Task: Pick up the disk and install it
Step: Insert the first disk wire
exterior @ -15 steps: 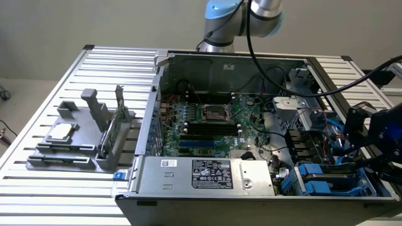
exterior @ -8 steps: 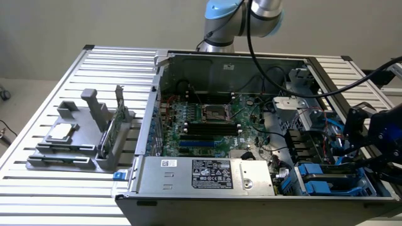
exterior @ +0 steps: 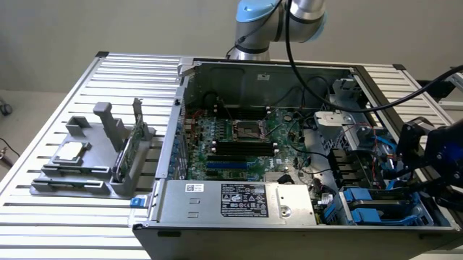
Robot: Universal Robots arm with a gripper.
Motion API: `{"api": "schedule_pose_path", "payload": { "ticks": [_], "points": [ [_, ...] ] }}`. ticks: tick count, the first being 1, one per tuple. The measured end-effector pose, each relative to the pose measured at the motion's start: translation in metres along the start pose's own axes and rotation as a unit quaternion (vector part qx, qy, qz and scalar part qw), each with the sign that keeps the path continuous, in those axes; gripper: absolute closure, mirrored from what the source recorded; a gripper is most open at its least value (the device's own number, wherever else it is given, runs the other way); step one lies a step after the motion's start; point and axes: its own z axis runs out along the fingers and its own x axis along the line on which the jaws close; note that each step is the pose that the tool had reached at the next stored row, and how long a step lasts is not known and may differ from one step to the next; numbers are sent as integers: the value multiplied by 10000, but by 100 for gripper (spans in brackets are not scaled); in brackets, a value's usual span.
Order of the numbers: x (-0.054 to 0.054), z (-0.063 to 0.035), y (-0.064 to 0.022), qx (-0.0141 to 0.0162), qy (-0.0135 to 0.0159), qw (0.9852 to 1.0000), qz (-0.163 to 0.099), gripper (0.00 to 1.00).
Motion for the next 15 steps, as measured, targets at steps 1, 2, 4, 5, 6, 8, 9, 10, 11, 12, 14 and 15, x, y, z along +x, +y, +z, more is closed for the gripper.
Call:
{"api": "schedule_pose_path", "payload": {
  "ticks": [1, 2, 4, 5, 6, 8, 9, 10, 11, 12, 14, 15],
  "points": [
    [2, 1, 4, -1, 2, 10000, 0, 67],
    [5, 4, 8, -1, 3, 10000, 0, 67],
    [12, 9, 13, -2, 5, 10000, 0, 67],
    [16, 11, 15, -3, 6, 10000, 0, 67],
    [19, 13, 17, -2, 6, 10000, 0, 67],
    [26, 17, 21, -3, 6, 10000, 0, 69],
    [29, 19, 22, -3, 7, 10000, 0, 76],
    [33, 22, 23, -3, 7, 10000, 0, 76],
    [35, 23, 25, -3, 7, 10000, 0, 76],
    [38, 25, 26, -3, 7, 10000, 0, 82],
    [42, 26, 27, 2, 9, 10000, 2, 82],
    [43, 26, 29, 12, 13, 10000, 4, 83]
  ]
}}
